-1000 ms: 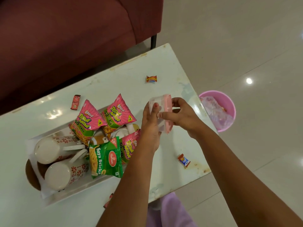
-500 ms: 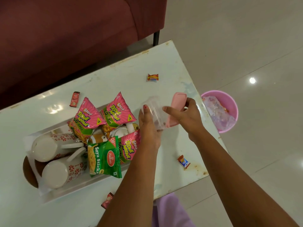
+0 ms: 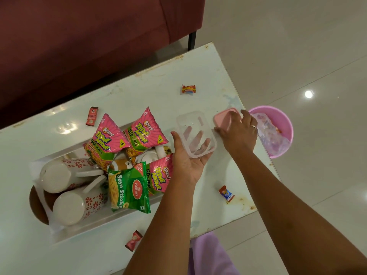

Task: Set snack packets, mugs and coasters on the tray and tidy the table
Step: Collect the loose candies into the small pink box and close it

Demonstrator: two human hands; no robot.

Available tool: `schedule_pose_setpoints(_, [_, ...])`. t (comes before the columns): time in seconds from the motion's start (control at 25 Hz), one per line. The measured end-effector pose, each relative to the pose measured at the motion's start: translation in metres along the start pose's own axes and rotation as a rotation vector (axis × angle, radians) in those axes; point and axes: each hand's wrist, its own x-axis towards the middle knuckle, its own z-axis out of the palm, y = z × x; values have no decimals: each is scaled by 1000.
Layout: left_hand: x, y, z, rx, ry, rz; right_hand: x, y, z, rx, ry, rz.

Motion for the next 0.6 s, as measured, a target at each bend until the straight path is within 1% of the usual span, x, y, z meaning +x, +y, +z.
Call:
schedule_pose_setpoints(0.04, [-1,0,0,4,14,-8,-1,0,-2,144,0,2])
schedule_pose_setpoints(0.08, [-1,0,2,12,29,-17,-5,-3,-6,381,-51,34])
schedule_pose_setpoints(0.12, [-2,-1,3,31,49,-28,-12,-6,-8,594,-145,57])
schedule_pose_setpoints(0.16, [-2,-2,5,64,76,-41,-20,-9,-11,737,-234,66])
schedule_pose_setpoints(0.2, [-3,-4,6,103,107,-50,-27,-11,-10,724,-279,21])
schedule_pose_setpoints(0.24, [-3,-7,7,140,148,-49,-34,-12,-8,683,-283,-22])
schedule_pose_setpoints(0.32, [-2,-12,5,192,278,38,-42,-11,0,563,-175,-87])
schedule_pose_setpoints(0.4, [-3,-17,1,250,385,191,-45,-9,6,465,-77,-88])
schedule_pose_setpoints(0.48, [-12,-27,2,307,393,250,-45,-6,12,373,-24,-66])
schedule_pose_setpoints(0.6, [-24,-43,4,381,401,245,-47,-7,17,314,-32,-78])
